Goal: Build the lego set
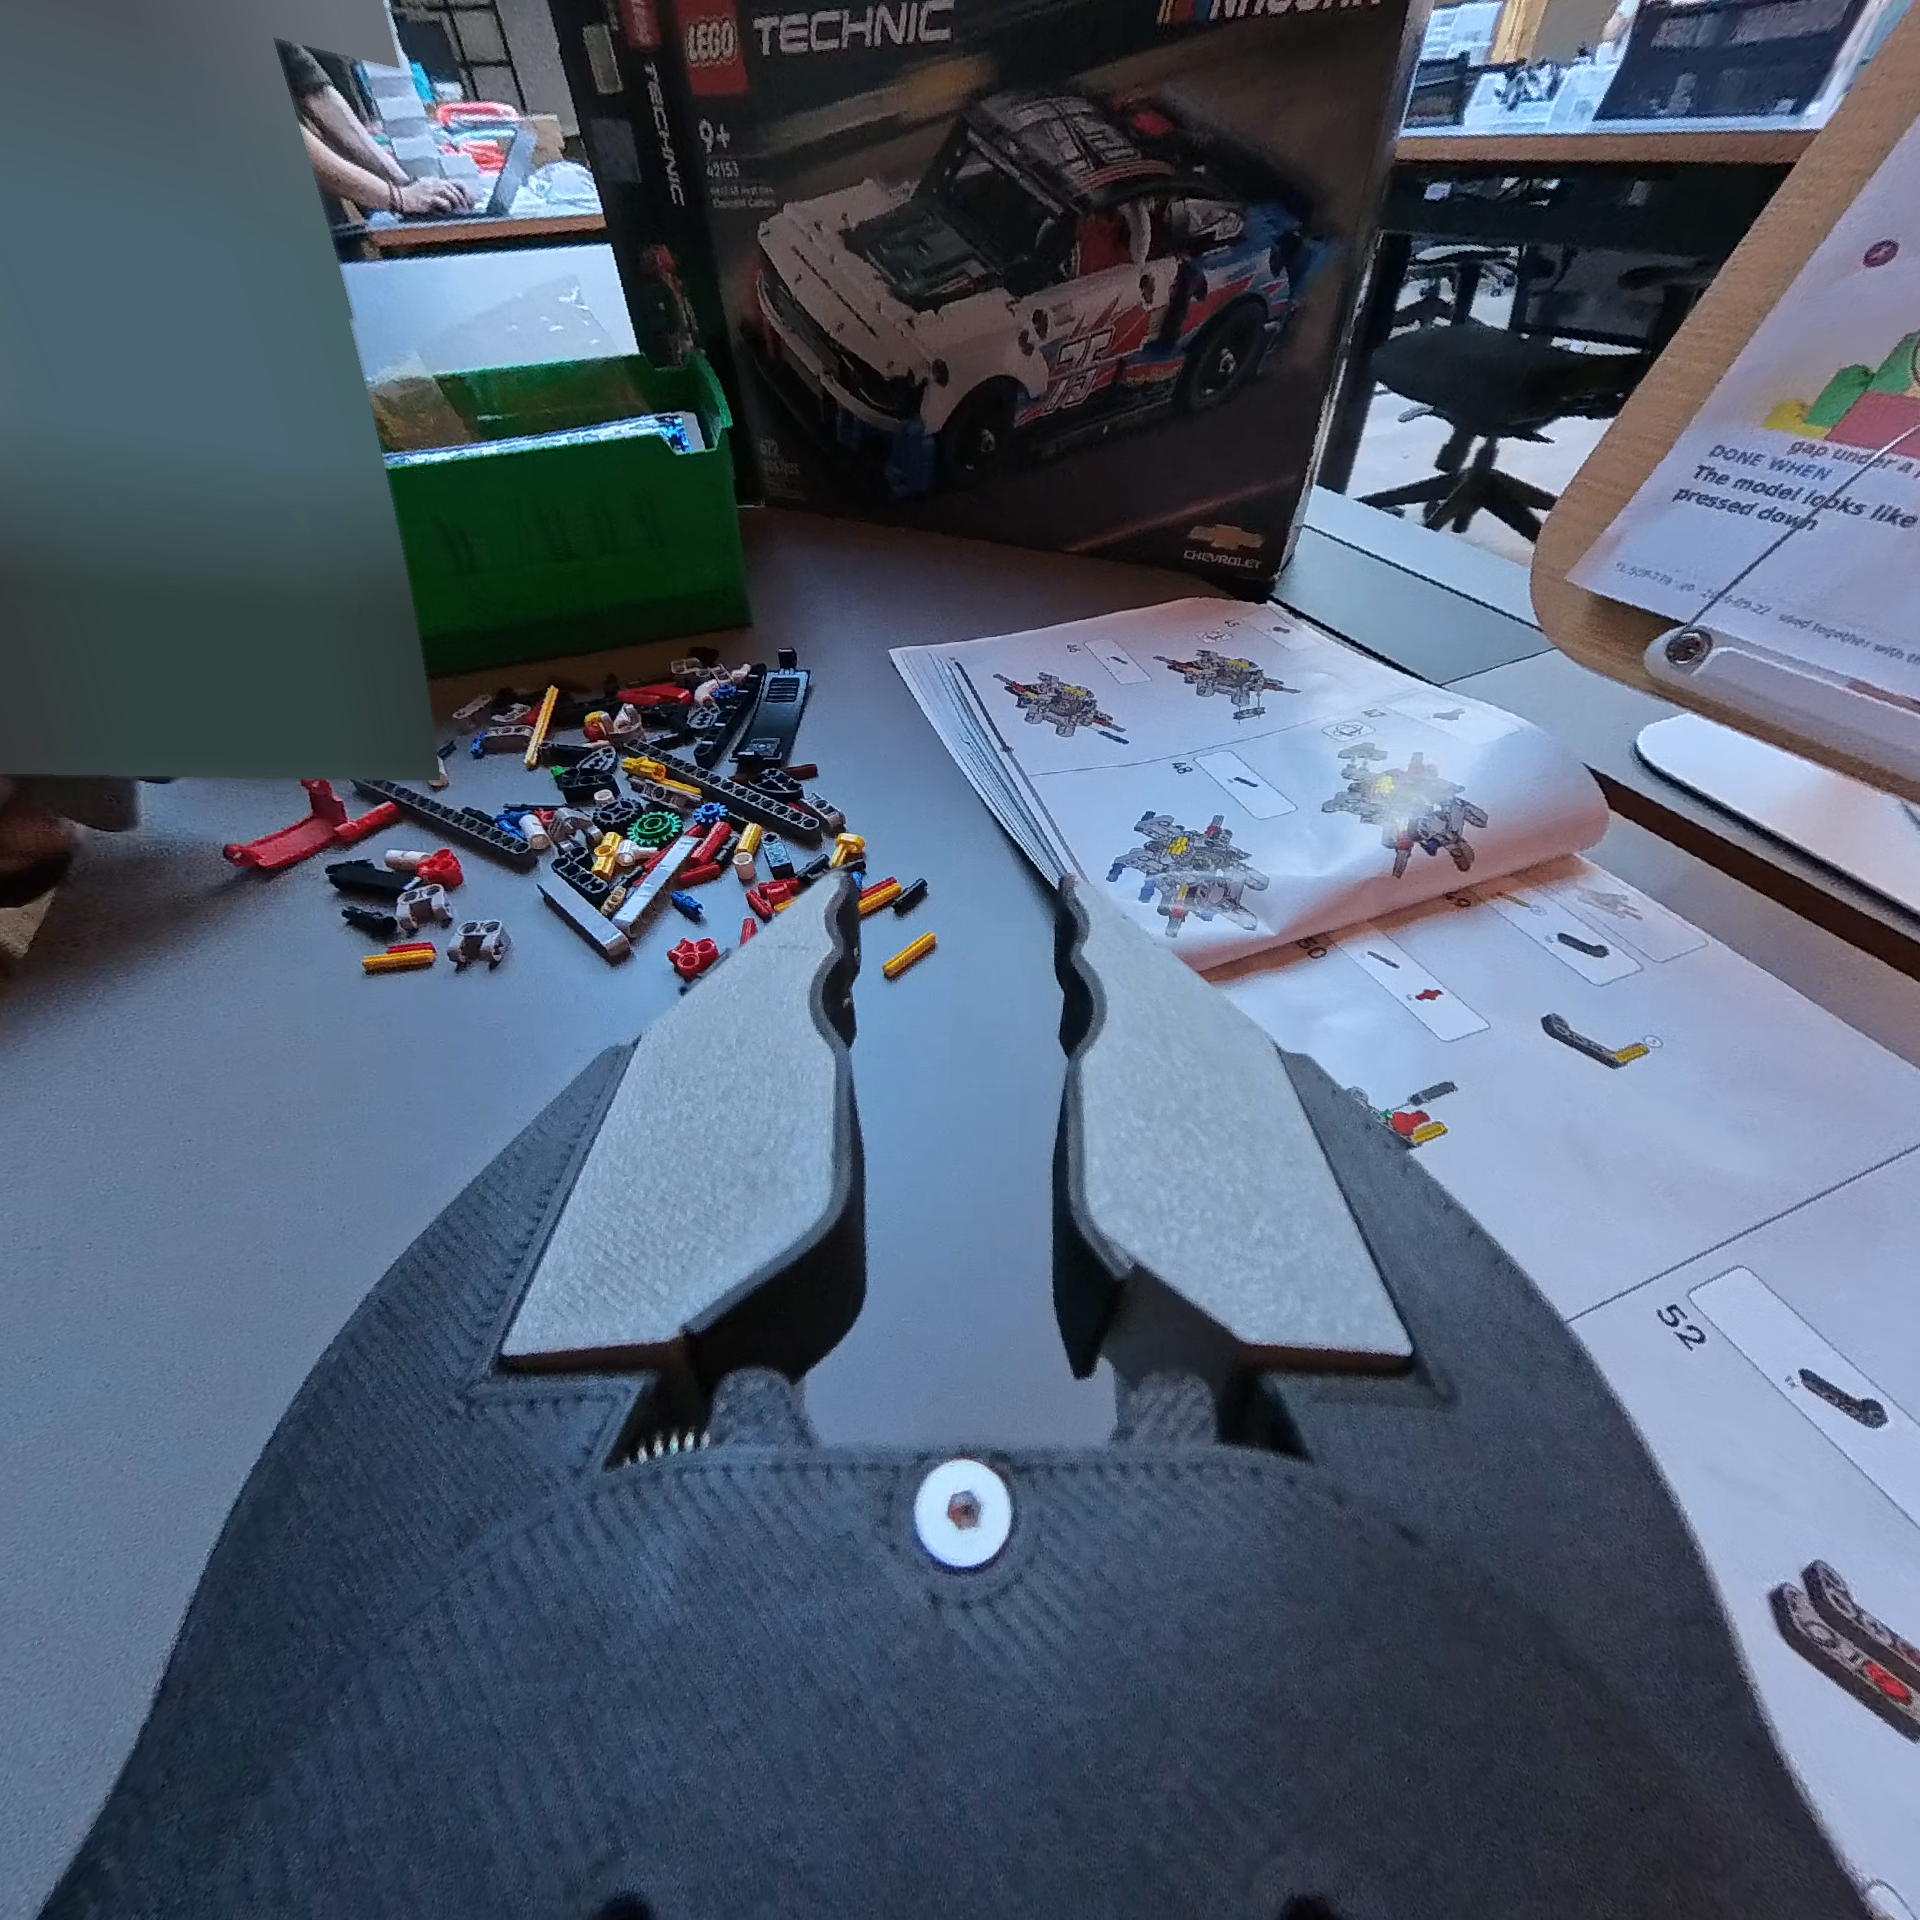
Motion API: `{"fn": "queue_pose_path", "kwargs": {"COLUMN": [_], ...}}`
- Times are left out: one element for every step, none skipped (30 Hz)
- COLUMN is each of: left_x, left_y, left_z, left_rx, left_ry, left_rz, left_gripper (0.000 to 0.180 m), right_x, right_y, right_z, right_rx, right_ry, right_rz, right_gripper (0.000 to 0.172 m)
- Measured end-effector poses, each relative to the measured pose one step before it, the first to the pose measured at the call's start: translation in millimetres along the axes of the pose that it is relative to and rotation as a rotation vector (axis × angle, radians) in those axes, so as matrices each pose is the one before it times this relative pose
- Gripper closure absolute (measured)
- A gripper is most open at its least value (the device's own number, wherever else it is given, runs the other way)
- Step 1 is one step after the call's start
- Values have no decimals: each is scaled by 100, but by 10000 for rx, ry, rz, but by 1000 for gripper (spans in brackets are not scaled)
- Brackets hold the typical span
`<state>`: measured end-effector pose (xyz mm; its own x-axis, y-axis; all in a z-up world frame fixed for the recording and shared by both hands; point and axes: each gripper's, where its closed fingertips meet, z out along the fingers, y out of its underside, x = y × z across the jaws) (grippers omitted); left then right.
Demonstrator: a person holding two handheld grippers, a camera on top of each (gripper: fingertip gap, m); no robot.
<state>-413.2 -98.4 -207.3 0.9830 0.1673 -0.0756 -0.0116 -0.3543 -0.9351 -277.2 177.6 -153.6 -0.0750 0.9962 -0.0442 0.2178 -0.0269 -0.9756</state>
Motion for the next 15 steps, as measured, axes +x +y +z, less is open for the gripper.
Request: {"fn": "queue_pose_path", "kwargs": {"left_x": [-279, -106, -109, -235, -175, -134, -223, -303, -252, -130, -123, -184, -117, -116, -108], "left_y": [105, -58, -221, -297, -400, -388, -230, -20, 174, 295, 364, 343, 312, 336, 391], "left_z": [147, 34, -28, -84, -125, -128, -90, -58, -22, 17, 28, 3, -48, -49, -59], "left_rx": [-18, 22, 82, 114, 137, 116, 51, -12, -87, -144, -162, -110, -58, -41, -96], "left_ry": [18, 105, 88, -22, -14, 11, -45, -98, -58, 34, 42, -29, -3, -5, -6], "left_rz": [-146, -201, -165, -102, -49, 4, 65, 110, 78, 7, -41, -43, -27, -25, -60], "left_gripper": [174, 174, 174, 174, 174, 174, 174, 174, 175, 174, 173, 173, 173, 174, 174], "right_x": [9, 11, -1, -57, -57, -29, -48, -32, -80, -145, -191, -192, -182, -155, -122], "right_y": [-40, -9, 1, -40, -41, -33, -6, 15, 21, 27, 54, 120, 134, 86, 67], "right_z": [-58, -45, -38, -42, -27, -27, 2, 20, 41, 62, 97, 121, 130, 122, 78], "right_rx": [39, 13, 5, 15, 7, -7, -16, -21, -22, -22, -26, -58, -88, -72, -67], "right_ry": [-32, -16, -9, -24, -10, 14, 15, 17, -12, -57, -83, -81, -55, -22, 11], "right_rz": [43, 32, 21, -4, -32, -50, -58, -46, -32, -25, -20, -19, -35, -80, -127], "right_gripper": [138, 138, 138, 137, 138, 137, 137, 137, 137, 137, 137, 136, 136, 136, 136]}}
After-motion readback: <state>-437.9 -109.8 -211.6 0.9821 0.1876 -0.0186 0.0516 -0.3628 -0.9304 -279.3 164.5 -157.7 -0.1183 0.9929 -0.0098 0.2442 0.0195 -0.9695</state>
